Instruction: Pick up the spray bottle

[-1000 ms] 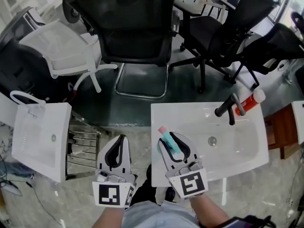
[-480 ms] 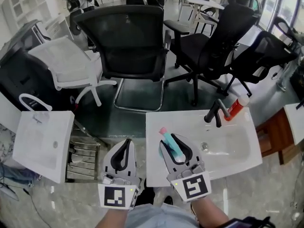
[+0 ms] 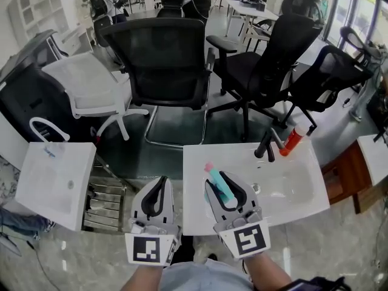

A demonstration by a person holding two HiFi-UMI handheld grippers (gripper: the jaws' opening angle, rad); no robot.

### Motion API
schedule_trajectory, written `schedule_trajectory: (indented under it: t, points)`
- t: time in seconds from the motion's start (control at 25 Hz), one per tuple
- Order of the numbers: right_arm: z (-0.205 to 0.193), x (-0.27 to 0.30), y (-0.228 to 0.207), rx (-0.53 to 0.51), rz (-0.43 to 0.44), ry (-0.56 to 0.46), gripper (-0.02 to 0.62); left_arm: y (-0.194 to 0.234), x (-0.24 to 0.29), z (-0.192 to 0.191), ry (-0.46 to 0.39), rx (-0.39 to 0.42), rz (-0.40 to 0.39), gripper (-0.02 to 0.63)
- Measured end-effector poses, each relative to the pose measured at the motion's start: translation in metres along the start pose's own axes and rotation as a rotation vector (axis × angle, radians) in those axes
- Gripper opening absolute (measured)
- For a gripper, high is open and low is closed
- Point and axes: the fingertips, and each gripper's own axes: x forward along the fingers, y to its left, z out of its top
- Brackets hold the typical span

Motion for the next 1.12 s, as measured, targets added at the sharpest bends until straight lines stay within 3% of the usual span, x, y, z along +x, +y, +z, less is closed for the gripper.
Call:
schedule_trajectory:
  t: [1.12]
  points:
    - [0.0022,-0.0026,-0.0011,0.019,-0.016,-0.016,0.143,-0.0053,0.001,0.0012,-0.002,-0.021,-0.015,0.018]
